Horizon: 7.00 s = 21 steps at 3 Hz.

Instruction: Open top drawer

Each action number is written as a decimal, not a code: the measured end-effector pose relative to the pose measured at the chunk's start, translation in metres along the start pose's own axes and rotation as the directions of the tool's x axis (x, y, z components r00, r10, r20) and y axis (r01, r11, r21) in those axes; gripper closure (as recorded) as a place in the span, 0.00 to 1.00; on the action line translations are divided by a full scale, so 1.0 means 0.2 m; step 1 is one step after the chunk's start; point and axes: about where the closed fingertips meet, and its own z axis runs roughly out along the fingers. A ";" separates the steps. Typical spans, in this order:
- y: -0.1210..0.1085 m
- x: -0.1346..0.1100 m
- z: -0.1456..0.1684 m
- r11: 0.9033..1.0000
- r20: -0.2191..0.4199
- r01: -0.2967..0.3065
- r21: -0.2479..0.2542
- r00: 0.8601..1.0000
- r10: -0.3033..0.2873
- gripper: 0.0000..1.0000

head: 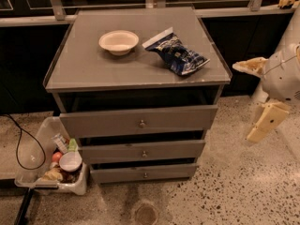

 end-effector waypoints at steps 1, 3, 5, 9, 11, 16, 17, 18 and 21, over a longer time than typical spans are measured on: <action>-0.01 -0.02 0.12 1.000 0.016 0.012 -0.018 1.000 -0.012 0.00; -0.17 0.06 0.46 0.999 0.089 -0.024 0.046 0.996 0.020 0.00; -0.33 0.21 0.88 0.996 0.173 -0.076 0.048 0.983 0.066 0.00; -0.14 0.12 1.33 0.996 0.236 -0.042 -0.084 0.970 0.061 0.00; -0.31 0.13 1.42 0.999 0.243 -0.044 0.000 0.969 0.043 0.00; -0.42 0.30 1.64 0.995 0.225 -0.099 0.024 0.970 0.091 0.43; -0.42 0.30 1.64 0.995 0.225 -0.099 0.024 0.970 0.091 0.66; -0.45 0.28 1.61 0.995 0.225 -0.099 0.024 0.970 0.091 0.89; -0.35 0.28 1.55 0.994 0.234 -0.109 0.016 0.967 0.102 1.00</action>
Offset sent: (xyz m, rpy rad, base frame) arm 0.0730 0.0266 -0.0819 0.0895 -0.0601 -0.0054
